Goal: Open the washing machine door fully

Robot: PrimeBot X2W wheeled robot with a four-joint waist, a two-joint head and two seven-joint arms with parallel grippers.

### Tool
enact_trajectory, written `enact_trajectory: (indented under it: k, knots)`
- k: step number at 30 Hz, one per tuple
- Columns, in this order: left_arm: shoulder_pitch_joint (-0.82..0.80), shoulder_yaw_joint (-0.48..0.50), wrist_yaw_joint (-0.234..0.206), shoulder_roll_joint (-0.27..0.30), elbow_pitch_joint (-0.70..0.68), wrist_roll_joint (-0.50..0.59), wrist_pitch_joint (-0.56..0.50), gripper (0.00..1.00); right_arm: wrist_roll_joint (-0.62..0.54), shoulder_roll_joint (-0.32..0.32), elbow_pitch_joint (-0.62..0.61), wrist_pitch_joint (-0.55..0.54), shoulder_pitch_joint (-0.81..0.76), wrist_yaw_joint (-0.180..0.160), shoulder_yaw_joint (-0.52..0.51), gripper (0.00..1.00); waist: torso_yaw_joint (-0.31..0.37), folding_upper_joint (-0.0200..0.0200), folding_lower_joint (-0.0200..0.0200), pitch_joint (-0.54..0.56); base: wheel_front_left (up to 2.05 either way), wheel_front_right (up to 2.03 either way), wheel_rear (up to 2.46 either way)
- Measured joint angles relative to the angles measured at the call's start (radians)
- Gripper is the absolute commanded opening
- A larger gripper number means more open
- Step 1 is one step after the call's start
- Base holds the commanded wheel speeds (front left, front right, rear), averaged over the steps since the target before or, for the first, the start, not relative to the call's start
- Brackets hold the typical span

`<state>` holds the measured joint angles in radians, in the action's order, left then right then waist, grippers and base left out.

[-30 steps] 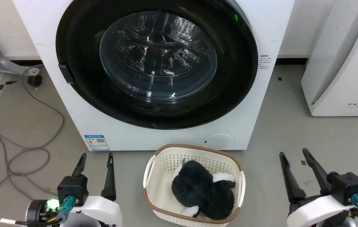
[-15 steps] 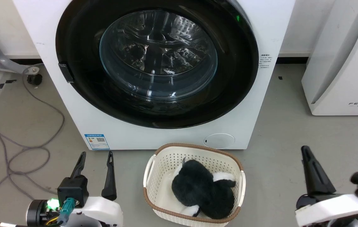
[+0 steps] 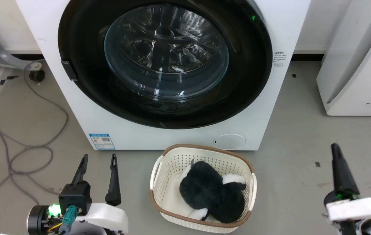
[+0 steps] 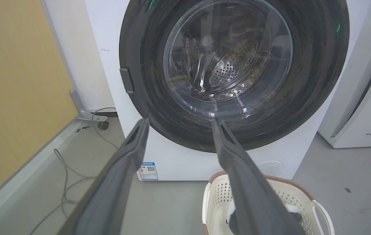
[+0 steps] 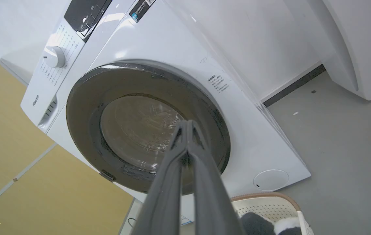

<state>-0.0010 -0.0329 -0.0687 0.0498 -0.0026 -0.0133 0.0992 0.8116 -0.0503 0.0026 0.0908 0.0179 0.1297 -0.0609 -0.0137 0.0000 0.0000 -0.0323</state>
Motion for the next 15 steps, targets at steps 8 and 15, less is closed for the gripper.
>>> enact_trajectory:
  k: [8,15]
  knots:
    - [-0.024,-0.006,-0.001,0.000,-0.007,0.001,0.017,1.00,0.107,0.000,0.064,-0.031,0.092,0.000,-0.079,0.00,-0.013,0.0000,0.0000,-0.034,0.00,0.00,0.00]
    - [-0.050,-0.011,-0.013,0.000,-0.015,0.001,0.030,1.00,0.172,-0.004,0.135,-0.056,0.199,0.000,-0.141,0.00,-0.028,0.0000,0.0001,-0.078,0.00,0.00,0.00]
